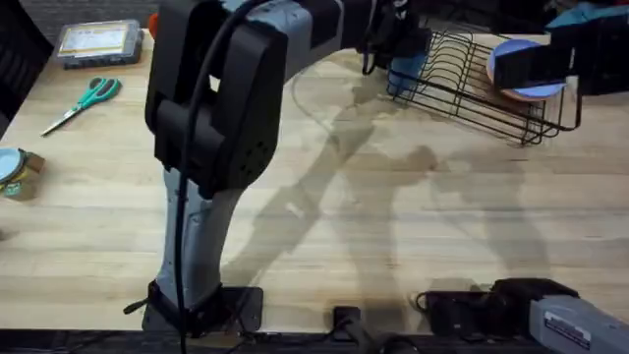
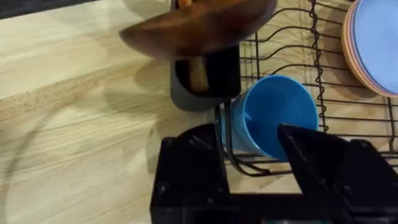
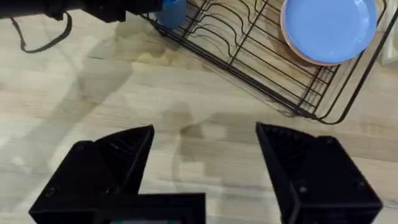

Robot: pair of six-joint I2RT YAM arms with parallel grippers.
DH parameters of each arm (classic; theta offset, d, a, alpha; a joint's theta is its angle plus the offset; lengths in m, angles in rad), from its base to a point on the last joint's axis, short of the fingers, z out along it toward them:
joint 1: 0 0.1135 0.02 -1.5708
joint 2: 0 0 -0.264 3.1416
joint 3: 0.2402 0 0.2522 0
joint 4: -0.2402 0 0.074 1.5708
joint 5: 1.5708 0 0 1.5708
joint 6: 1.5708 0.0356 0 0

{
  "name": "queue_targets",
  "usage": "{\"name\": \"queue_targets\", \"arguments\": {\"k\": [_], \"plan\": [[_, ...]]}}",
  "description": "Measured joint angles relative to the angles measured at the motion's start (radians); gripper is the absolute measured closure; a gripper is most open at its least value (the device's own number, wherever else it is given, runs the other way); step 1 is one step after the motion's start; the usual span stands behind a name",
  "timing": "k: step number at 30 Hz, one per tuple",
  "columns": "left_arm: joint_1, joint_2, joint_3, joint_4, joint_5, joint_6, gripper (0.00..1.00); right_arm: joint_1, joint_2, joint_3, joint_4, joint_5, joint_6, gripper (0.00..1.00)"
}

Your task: Pick up the cup on the table and put them onto the rack.

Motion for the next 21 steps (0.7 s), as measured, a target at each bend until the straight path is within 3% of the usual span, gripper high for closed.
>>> {"name": "queue_targets", "arguments": {"k": [21], "plan": [[0.005, 0.000, 0.000, -0.033, 0.002, 0.000, 0.387, 0.000, 0.000, 0.000, 0.000, 0.000, 0.000, 0.004]]}}
